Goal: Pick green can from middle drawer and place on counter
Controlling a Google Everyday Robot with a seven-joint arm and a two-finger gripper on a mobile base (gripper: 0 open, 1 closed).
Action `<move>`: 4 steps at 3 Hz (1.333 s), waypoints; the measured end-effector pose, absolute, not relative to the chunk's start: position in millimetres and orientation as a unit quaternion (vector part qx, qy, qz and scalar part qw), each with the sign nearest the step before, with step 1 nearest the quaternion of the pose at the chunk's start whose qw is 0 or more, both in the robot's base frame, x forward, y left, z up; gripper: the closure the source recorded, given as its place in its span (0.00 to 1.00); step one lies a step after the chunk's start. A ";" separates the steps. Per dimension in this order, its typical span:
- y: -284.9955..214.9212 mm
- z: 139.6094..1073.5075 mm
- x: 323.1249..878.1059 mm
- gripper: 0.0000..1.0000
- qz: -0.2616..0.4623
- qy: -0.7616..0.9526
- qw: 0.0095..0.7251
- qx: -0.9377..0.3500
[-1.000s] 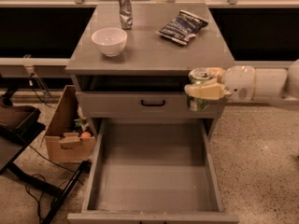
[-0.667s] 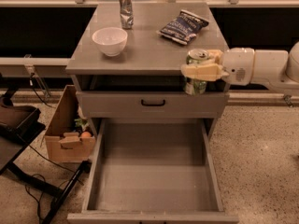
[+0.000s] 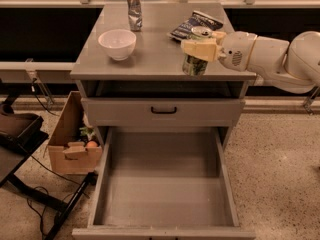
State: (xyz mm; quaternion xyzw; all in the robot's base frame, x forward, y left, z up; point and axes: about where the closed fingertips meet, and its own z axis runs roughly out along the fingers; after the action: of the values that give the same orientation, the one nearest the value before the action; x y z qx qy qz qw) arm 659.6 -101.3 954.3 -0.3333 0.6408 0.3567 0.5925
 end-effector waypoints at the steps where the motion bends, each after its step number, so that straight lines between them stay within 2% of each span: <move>1: -97.3 946.9 693.3 1.00 0.328 0.652 0.612 -0.305; 2: -94.9 929.4 727.7 1.00 0.291 0.659 0.628 -0.293; 4: -106.9 908.4 762.8 1.00 0.235 0.669 0.649 -0.274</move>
Offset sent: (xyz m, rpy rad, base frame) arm 0.1150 0.0018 -0.0514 -0.0733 -0.0813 -0.2759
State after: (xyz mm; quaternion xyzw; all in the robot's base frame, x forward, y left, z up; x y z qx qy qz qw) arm 762.8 -106.9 908.4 -0.2742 0.6694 0.2347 0.6493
